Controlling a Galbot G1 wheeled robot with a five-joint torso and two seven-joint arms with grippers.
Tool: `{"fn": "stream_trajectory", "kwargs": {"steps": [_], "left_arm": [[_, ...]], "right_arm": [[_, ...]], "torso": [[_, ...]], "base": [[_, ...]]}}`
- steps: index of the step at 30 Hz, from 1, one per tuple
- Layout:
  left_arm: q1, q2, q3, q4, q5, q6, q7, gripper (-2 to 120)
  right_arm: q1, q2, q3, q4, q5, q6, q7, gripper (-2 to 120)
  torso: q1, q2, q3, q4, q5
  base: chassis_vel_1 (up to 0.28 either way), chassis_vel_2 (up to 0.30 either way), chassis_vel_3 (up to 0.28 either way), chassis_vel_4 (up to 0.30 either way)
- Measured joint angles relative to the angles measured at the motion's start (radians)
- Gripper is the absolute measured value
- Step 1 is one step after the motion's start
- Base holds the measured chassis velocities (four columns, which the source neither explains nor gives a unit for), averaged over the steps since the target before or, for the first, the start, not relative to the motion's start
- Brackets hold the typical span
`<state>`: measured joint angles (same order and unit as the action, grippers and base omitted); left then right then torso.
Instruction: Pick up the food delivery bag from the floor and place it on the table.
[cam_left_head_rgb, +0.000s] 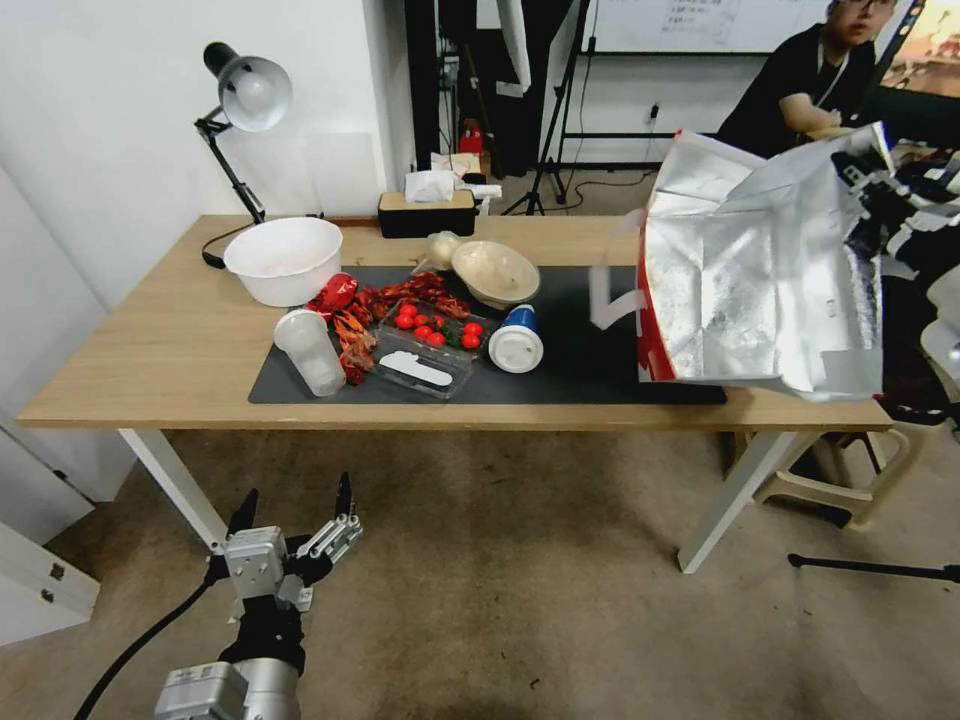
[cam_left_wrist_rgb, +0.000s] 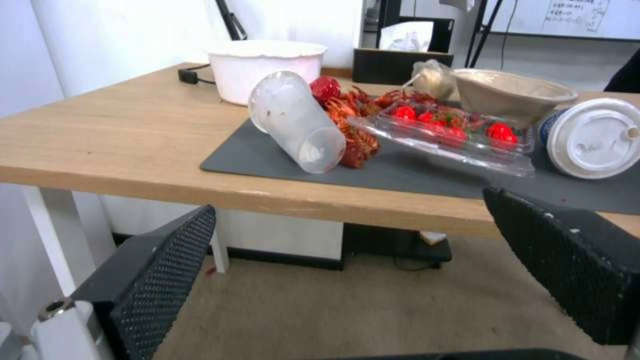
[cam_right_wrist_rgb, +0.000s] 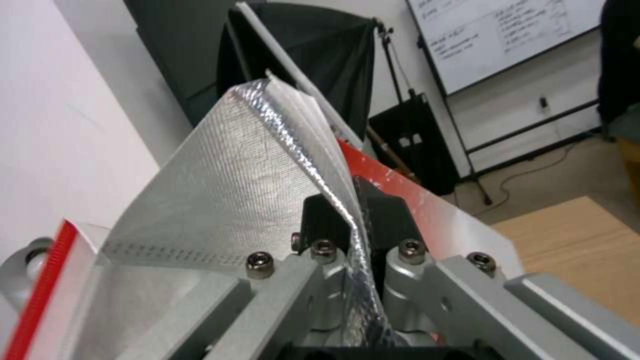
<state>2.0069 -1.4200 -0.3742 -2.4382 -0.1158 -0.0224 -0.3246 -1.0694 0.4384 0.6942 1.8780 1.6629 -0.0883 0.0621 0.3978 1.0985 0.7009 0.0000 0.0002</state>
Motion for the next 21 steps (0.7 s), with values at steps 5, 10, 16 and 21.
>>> {"fn": "stream_trajectory", "kwargs": {"steps": [5, 10, 16, 21], "left_arm": [[0.002, 0.001, 0.001, 0.004, 0.003, -0.005, -0.002, 100], [0.005, 0.002, 0.001, 0.006, 0.005, -0.013, -0.002, 100], [0.007, 0.003, 0.001, 0.008, 0.006, -0.019, -0.003, 100], [0.008, 0.006, 0.000, 0.010, 0.005, -0.024, -0.004, 100]], "right_arm": [[0.016, -0.004, -0.024, -0.044, -0.002, -0.021, -0.068, 0], [0.075, 0.007, -0.084, -0.087, -0.015, -0.024, -0.054, 0], [0.104, 0.013, -0.108, -0.106, -0.022, -0.025, -0.022, 0], [0.121, 0.019, -0.122, -0.111, -0.033, -0.025, 0.004, 0]], "torso": [[0.000, 0.000, 0.000, -0.0003, -0.0001], [0.000, 0.000, 0.000, 0.0002, -0.0002], [0.000, 0.000, 0.000, 0.0000, -0.0002], [0.000, 0.000, 0.000, 0.0001, -0.0001]], "base": [[0.000, 0.000, 0.000, 0.000], [0.000, 0.000, 0.000, 0.000], [0.000, 0.000, 0.000, 0.000], [0.000, 0.000, 0.000, 0.000]]}}
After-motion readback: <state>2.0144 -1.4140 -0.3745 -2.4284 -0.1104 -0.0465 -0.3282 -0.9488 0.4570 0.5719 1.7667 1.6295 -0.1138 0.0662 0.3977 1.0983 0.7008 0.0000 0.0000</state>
